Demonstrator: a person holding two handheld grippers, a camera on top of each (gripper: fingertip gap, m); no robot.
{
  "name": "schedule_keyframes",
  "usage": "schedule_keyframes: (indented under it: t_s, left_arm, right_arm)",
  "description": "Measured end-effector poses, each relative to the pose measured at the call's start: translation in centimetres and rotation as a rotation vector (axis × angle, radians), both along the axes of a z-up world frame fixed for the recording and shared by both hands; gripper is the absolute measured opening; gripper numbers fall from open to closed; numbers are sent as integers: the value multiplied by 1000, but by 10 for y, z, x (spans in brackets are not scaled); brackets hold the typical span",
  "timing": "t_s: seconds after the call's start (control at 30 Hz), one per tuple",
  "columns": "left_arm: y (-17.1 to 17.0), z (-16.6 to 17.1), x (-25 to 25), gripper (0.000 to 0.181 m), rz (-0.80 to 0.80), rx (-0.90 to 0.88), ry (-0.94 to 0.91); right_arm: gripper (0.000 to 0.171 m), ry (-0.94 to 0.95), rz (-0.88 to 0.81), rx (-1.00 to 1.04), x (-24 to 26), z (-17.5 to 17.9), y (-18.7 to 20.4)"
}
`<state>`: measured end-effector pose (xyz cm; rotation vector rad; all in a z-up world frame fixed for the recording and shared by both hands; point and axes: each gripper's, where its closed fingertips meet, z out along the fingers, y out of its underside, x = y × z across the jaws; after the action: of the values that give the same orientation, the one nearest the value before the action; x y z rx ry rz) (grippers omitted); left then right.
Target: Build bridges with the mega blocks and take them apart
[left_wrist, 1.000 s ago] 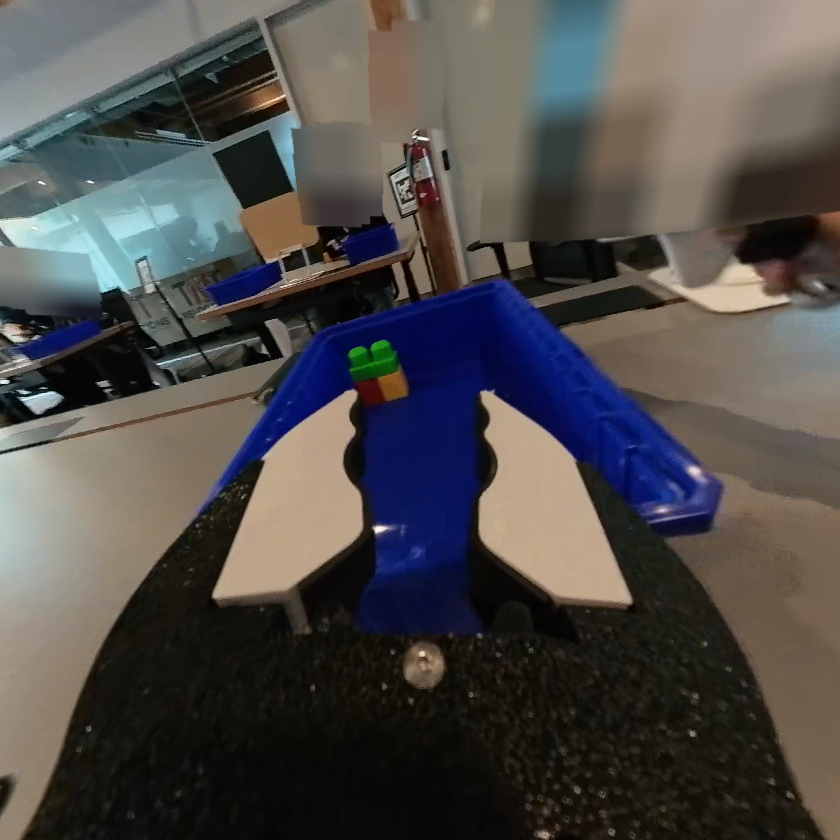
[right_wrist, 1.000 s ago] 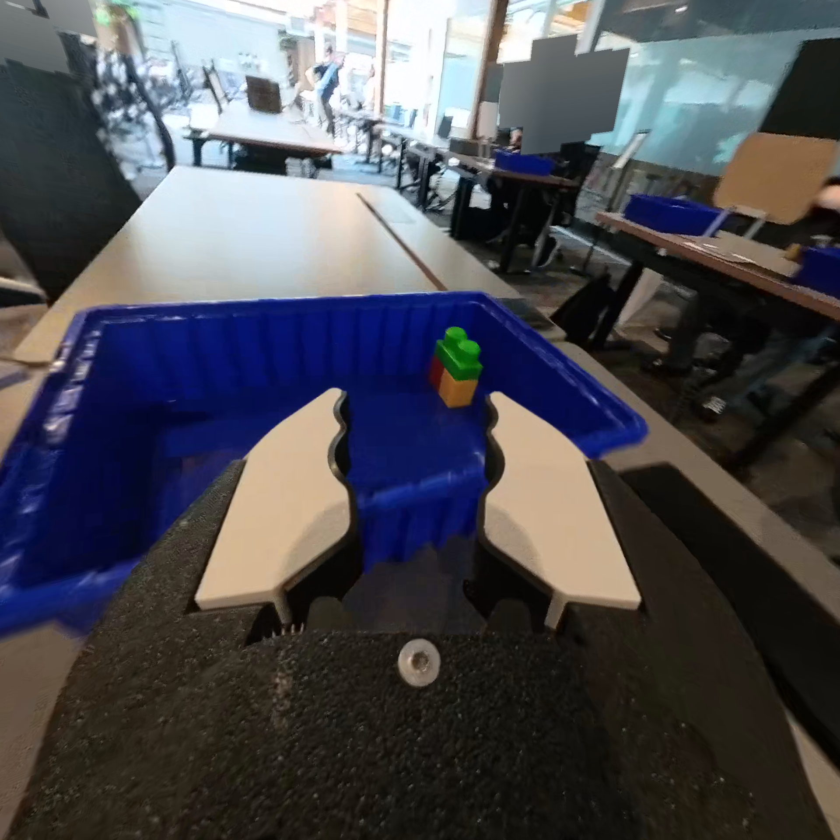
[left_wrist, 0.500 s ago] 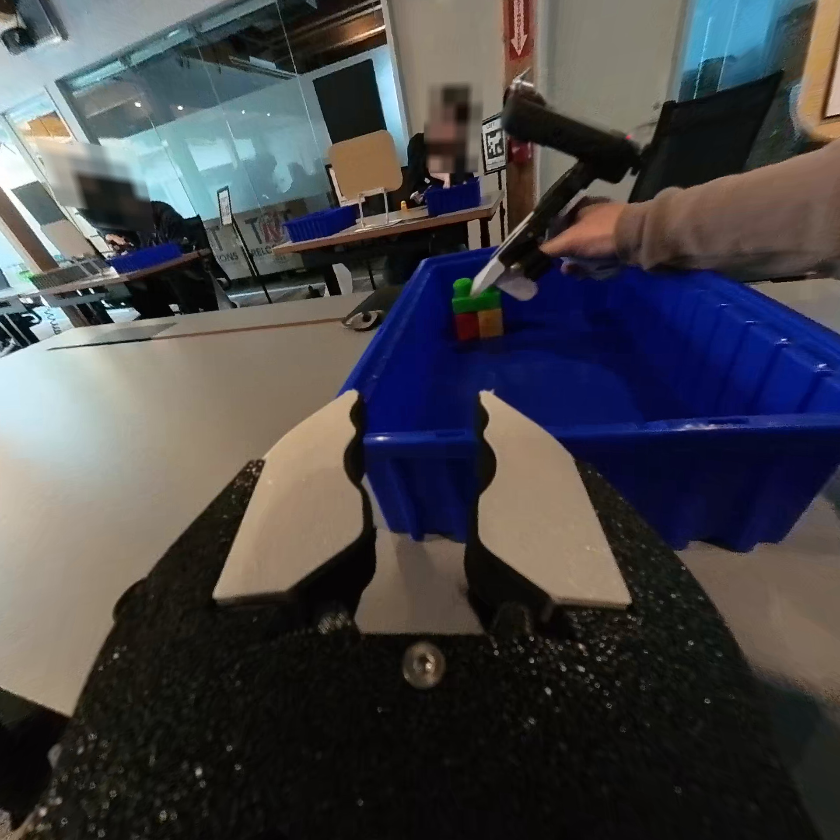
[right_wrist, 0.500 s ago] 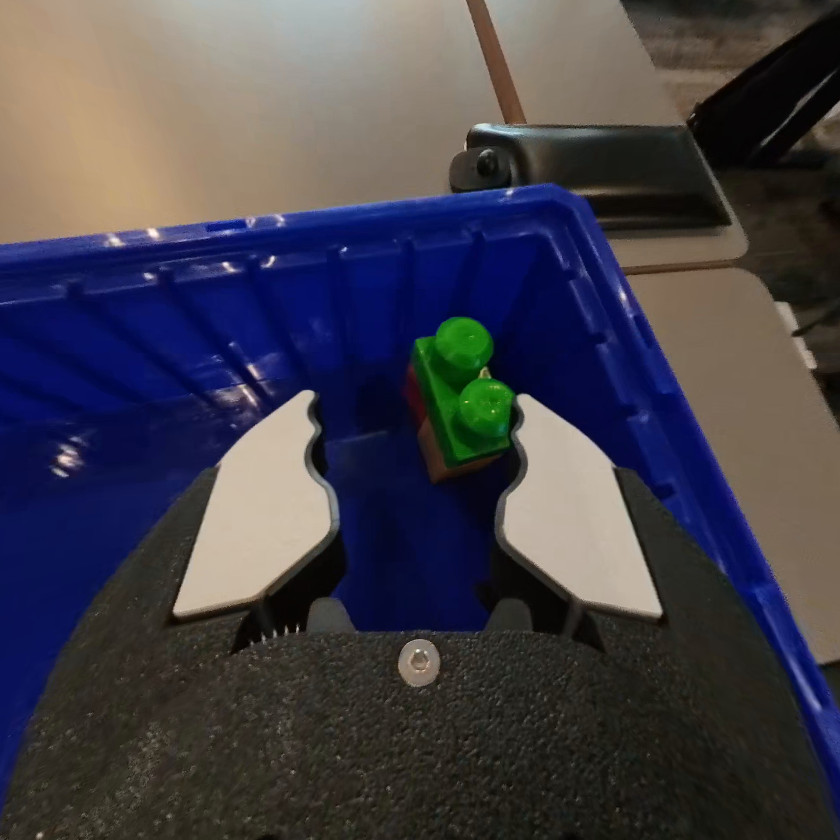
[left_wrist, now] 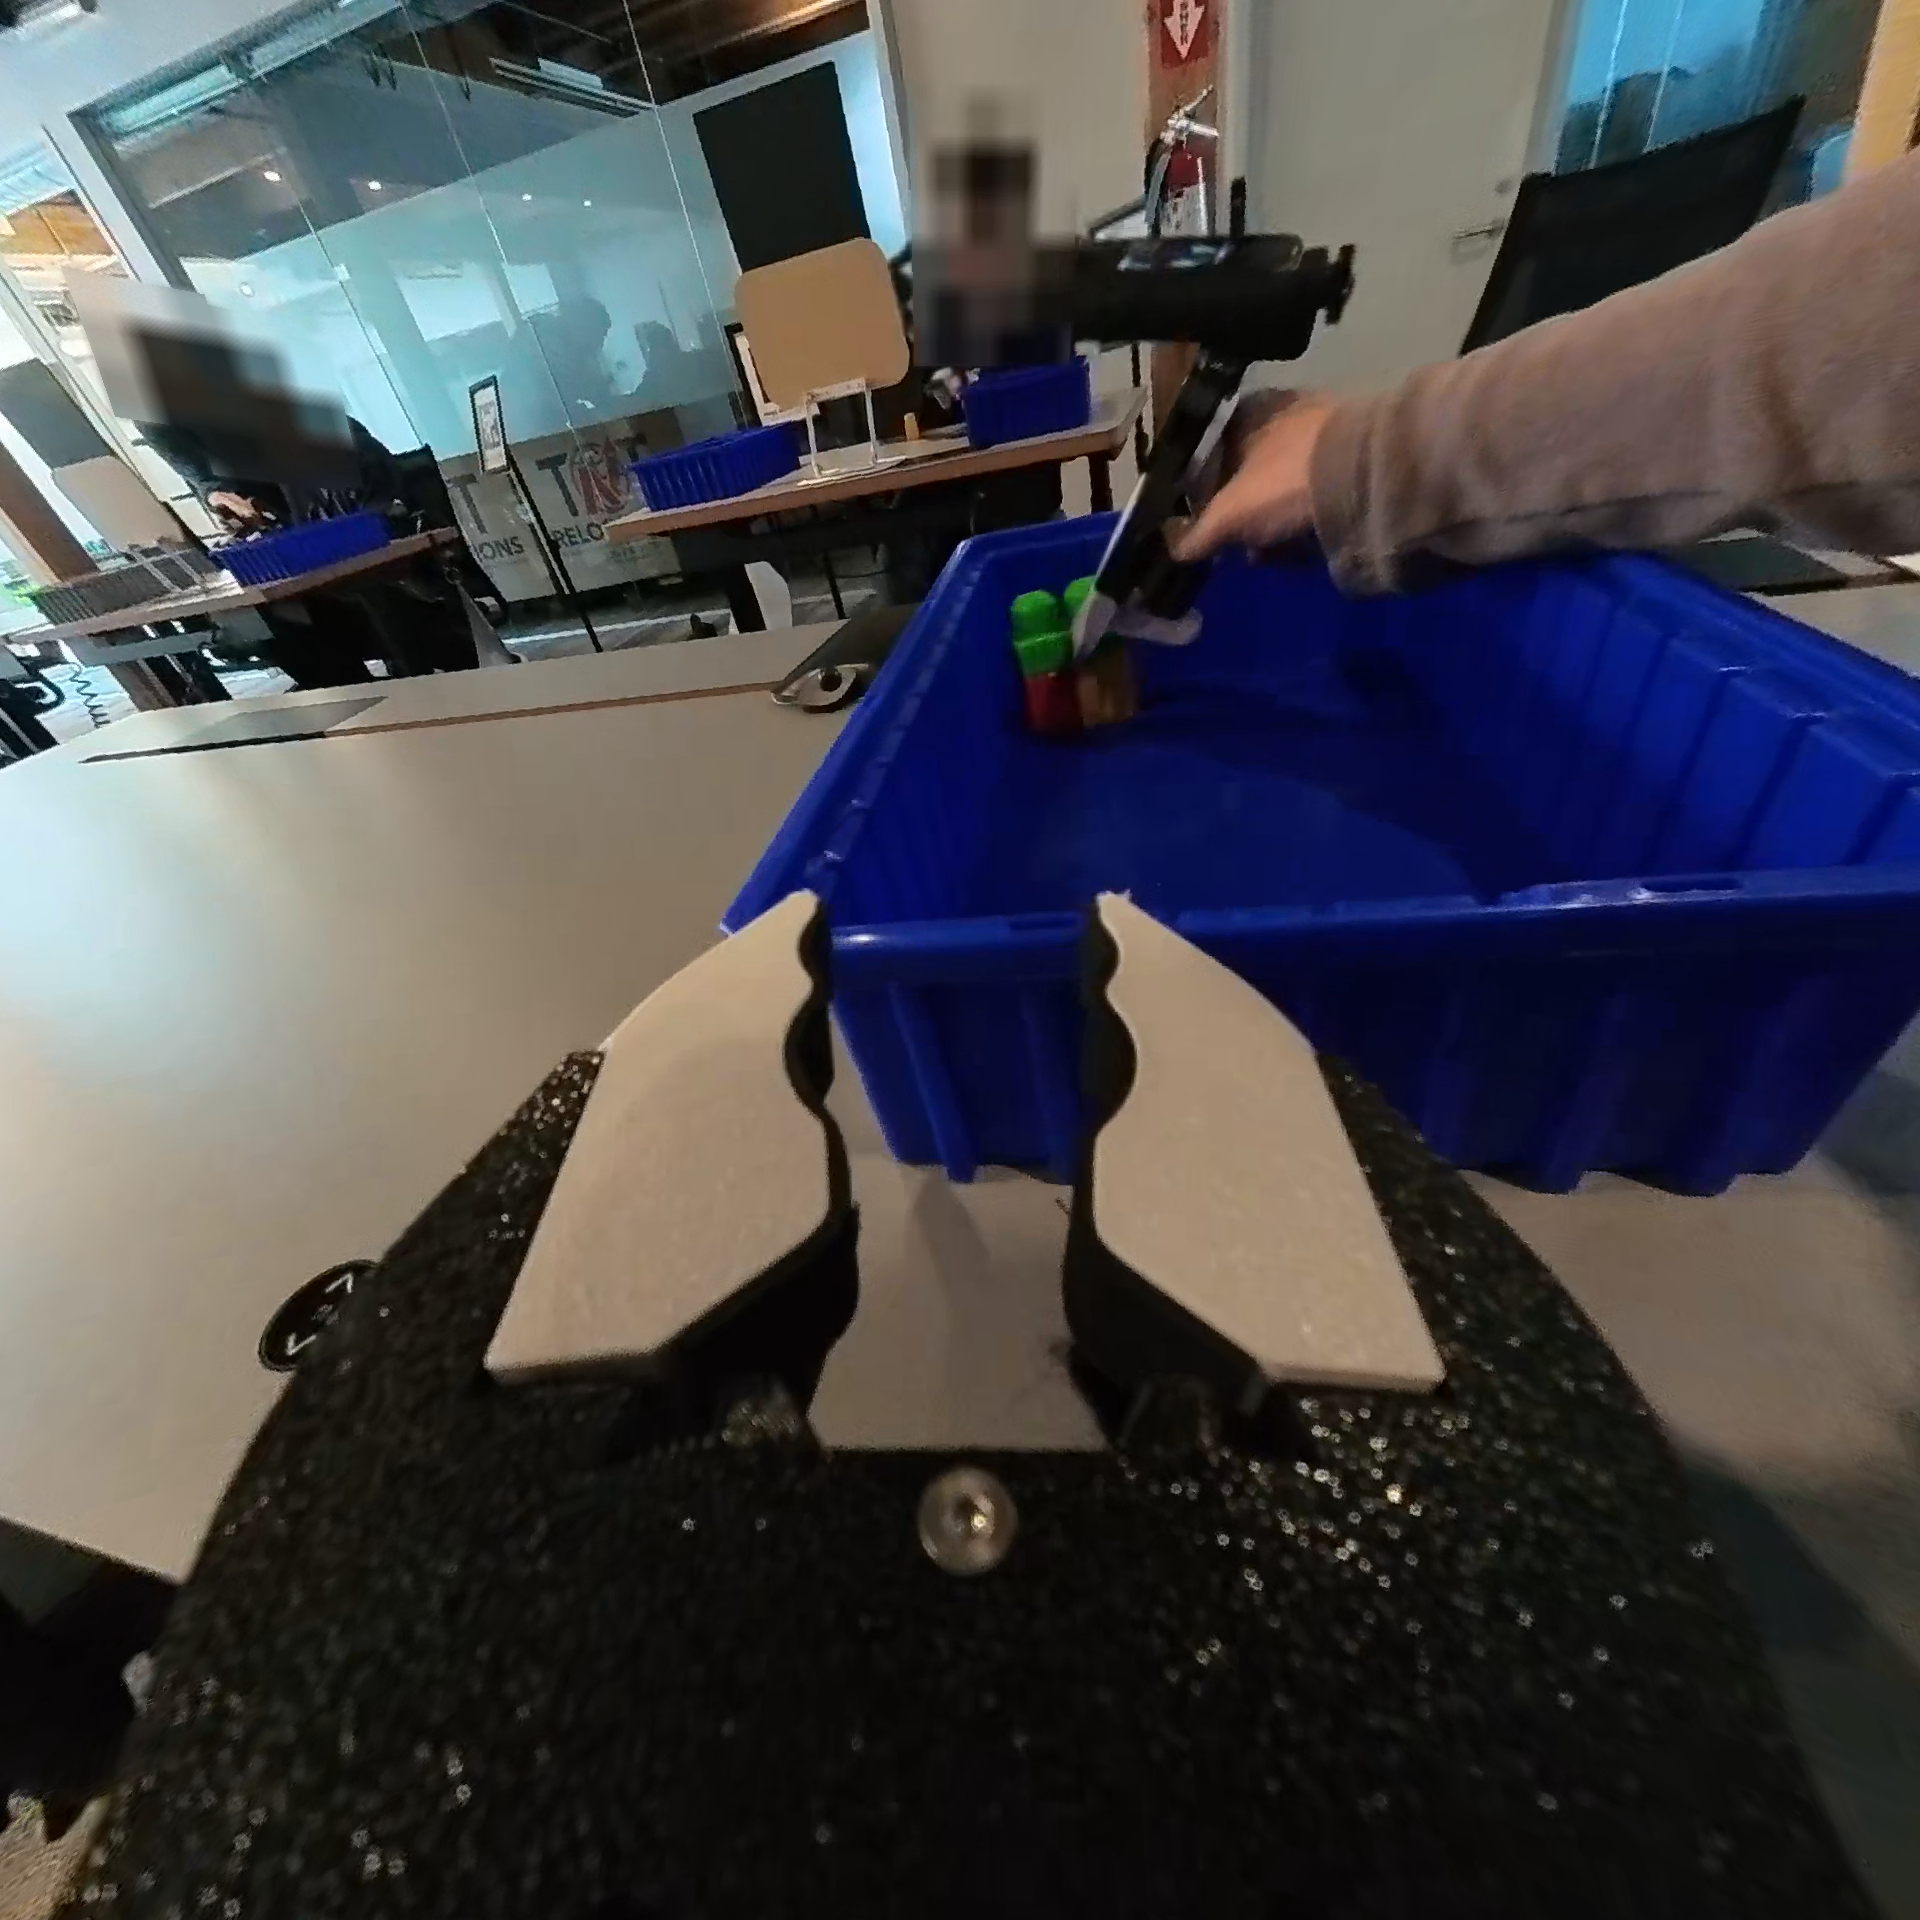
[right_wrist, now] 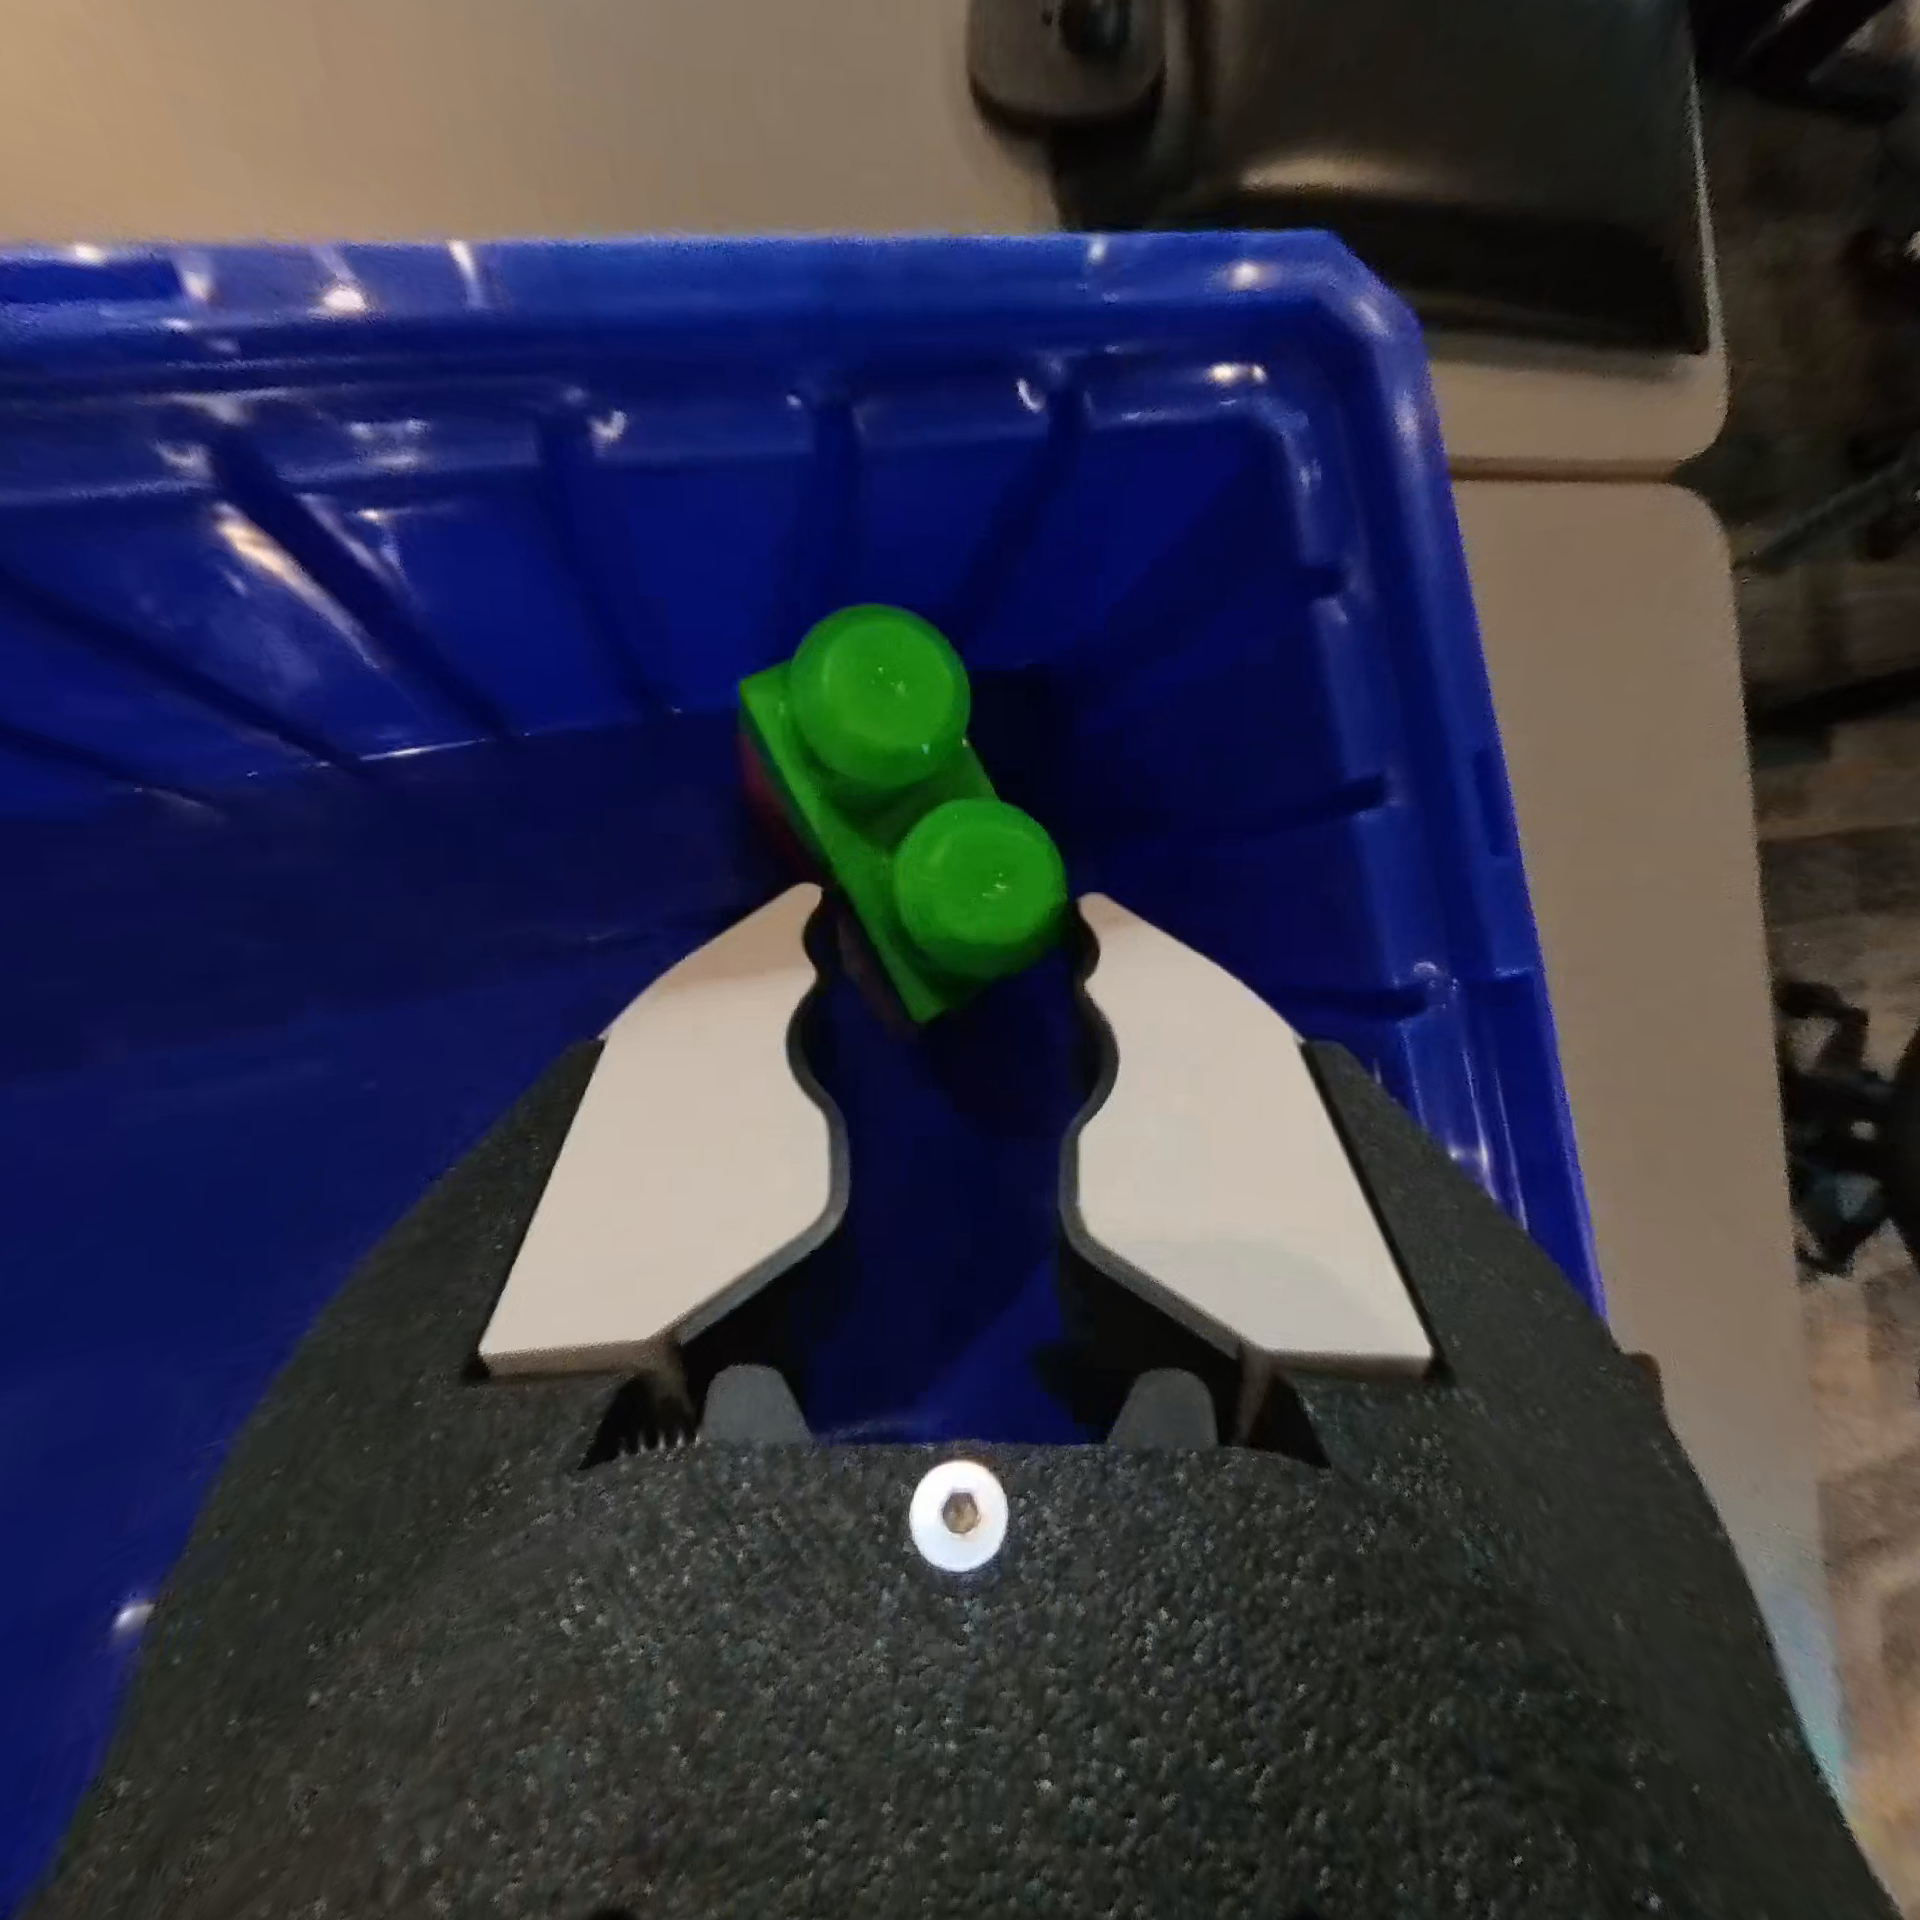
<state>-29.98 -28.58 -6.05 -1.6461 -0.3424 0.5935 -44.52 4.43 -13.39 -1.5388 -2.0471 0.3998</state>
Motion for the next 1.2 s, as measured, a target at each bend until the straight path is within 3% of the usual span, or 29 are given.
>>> schedule_keyframes:
  t_s: [0.13,0.27,0.43,0.53,0.7,0.83,1.0,1.2]
  left_arm:
    - [3,1,4,46,-13,3,-1]
    - [12,17,17,46,-69,32,27]
    - [35,42,57,47,-206,71,92]
    - [57,59,99,47,-338,97,133]
    - [107,70,185,46,-623,112,168]
    - [158,49,254,47,-830,30,195]
    - [225,18,290,47,-892,-2,281]
    - [291,2,289,48,-918,102,186]
  right_arm:
    - [37,51,49,21,10,23,-12]
    - [35,213,105,-47,48,73,-33]
    - [30,462,143,-124,145,140,-59]
    - [29,606,88,-164,218,159,-62]
    - [29,640,-59,-222,324,131,-47]
    - [29,697,-121,-229,395,100,-39]
    - [29,774,-150,-95,460,70,-36]
    - [29,716,-72,92,492,39,-46]
